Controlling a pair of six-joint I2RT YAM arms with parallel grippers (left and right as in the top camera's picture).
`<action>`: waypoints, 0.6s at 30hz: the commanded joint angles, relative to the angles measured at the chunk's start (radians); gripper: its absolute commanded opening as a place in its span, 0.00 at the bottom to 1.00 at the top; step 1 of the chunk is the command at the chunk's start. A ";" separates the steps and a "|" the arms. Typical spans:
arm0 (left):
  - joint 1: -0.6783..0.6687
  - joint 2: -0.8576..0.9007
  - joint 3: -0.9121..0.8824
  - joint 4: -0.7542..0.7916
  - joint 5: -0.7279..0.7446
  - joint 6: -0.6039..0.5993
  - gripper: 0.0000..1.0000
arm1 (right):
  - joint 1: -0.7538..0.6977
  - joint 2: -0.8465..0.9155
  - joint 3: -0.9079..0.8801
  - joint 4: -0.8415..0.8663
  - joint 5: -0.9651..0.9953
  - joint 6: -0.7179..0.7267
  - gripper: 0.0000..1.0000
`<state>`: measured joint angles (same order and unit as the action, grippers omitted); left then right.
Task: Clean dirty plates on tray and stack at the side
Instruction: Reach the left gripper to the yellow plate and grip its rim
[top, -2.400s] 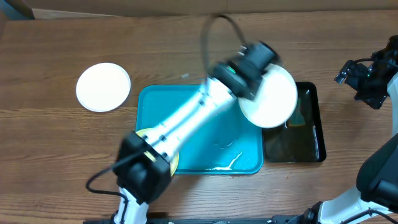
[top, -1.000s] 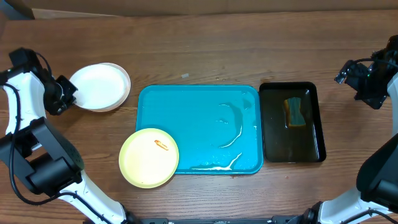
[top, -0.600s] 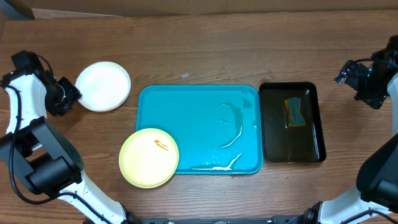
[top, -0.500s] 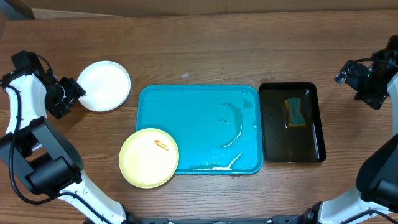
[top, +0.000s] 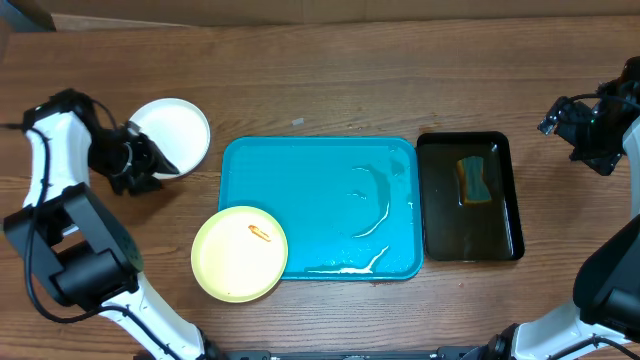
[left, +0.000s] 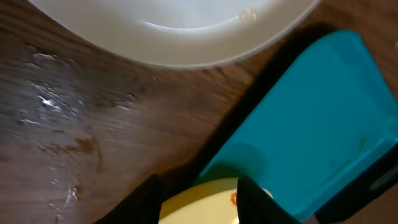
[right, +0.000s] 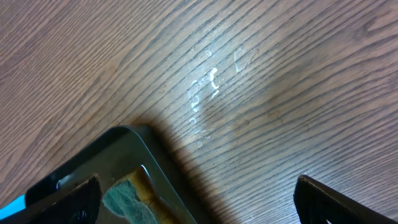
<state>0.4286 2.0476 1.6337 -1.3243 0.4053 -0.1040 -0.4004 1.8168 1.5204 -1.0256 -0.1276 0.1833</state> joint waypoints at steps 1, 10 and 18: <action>-0.042 -0.064 0.002 -0.037 0.033 0.030 0.39 | -0.003 -0.008 0.018 0.003 -0.005 0.003 1.00; -0.144 -0.444 -0.090 -0.097 -0.168 -0.106 0.41 | -0.003 -0.008 0.018 0.003 -0.005 0.003 1.00; -0.315 -0.845 -0.477 -0.004 -0.286 -0.269 0.45 | -0.003 -0.008 0.018 0.003 -0.005 0.003 1.00</action>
<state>0.1482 1.2778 1.2896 -1.3502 0.1886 -0.2832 -0.4004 1.8168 1.5204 -1.0248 -0.1272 0.1833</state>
